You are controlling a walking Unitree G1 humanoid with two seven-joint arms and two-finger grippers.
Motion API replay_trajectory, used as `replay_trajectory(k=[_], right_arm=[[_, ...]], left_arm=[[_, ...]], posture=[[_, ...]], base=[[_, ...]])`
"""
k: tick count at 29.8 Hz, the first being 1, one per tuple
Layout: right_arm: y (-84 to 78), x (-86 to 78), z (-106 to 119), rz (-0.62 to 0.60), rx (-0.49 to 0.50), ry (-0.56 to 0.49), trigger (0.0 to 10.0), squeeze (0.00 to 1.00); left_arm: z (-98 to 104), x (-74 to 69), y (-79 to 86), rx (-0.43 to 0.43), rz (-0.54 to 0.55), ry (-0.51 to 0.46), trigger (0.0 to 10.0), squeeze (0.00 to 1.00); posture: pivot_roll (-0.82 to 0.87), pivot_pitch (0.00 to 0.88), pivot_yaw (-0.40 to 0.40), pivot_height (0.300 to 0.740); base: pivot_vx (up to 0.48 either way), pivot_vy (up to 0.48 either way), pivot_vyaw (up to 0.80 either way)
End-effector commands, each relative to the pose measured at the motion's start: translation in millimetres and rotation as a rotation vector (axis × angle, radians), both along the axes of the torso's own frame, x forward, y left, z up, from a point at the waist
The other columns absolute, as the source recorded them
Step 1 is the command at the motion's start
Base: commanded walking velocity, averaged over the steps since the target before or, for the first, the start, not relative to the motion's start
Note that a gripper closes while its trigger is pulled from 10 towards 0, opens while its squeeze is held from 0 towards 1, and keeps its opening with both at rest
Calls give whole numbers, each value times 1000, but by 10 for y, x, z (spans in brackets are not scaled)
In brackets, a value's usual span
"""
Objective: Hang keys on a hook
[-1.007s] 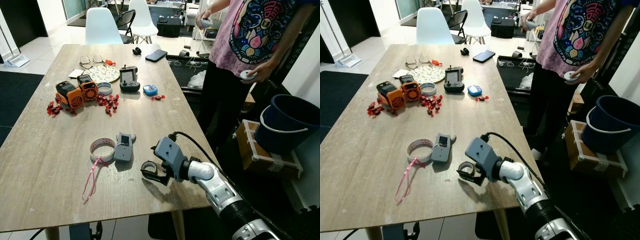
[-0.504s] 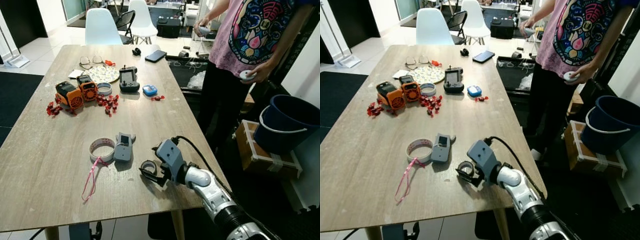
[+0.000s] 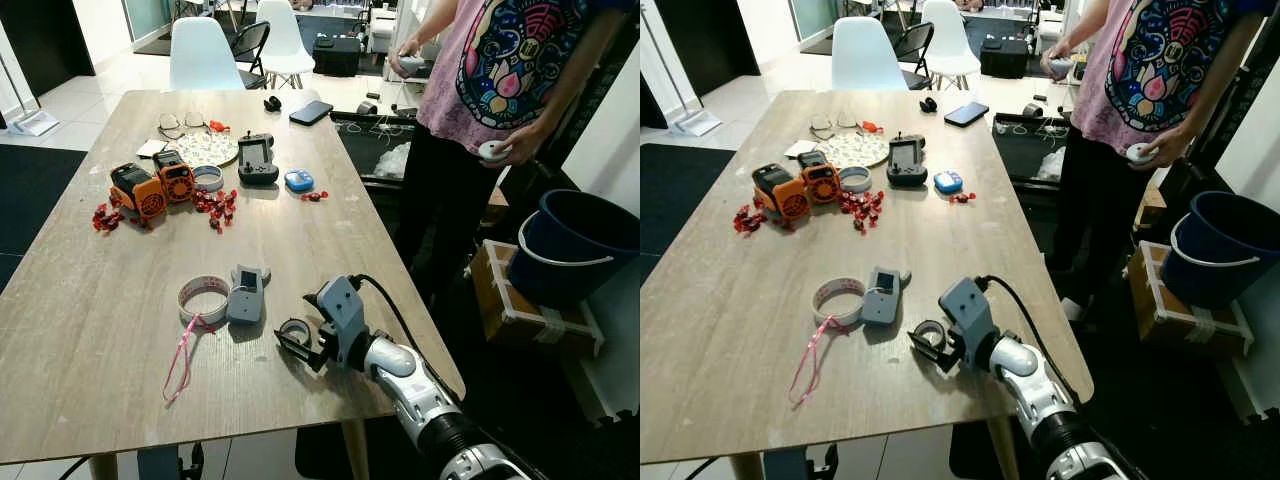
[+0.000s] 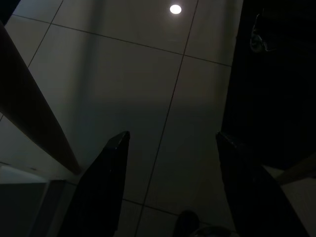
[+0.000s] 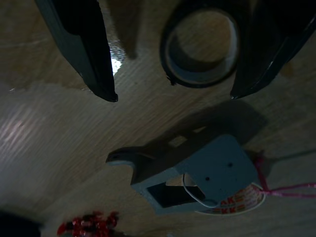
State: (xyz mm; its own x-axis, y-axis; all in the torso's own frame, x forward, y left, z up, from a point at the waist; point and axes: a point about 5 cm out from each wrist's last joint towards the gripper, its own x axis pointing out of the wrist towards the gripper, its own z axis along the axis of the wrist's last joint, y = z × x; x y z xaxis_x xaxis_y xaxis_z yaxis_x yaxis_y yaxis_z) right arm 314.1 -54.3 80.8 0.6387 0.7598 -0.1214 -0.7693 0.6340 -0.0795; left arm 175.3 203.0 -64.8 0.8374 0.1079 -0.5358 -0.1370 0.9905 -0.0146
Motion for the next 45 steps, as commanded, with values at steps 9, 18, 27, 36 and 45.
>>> replay_trajectory(k=[9, 18, 27, 36, 45], right_arm=[[31, -58, -164, -22, 45, 132, 10000, 0], [71, -107, -217, 8, 45, 167, 10000, 0], [78, -166, -259, 21, 59, 208, 10000, 0], [116, -318, -348, 57, 55, 228, 10000, 0], [69, -341, -364, 37, 55, 244, 10000, 0]], left_arm=[[11, 7, -19, 2, -4, -14, 10000, 0], [7, -3, -22, 0, -4, -13, 10000, 0], [5, -13, -15, 2, 0, -13, 10000, 0], [5, -14, -12, 2, -3, -12, 10000, 0], [8, -7, -12, 1, -7, -13, 10000, 0]], posture=[[79, 72, -54, 740], [81, 75, -55, 740], [84, 71, -60, 740], [81, 68, -57, 740], [80, 57, -55, 740]], base=[[0, 0, 0], [0, 0, 0], [0, 0, 0], [0, 0, 0], [0, 0, 0]])
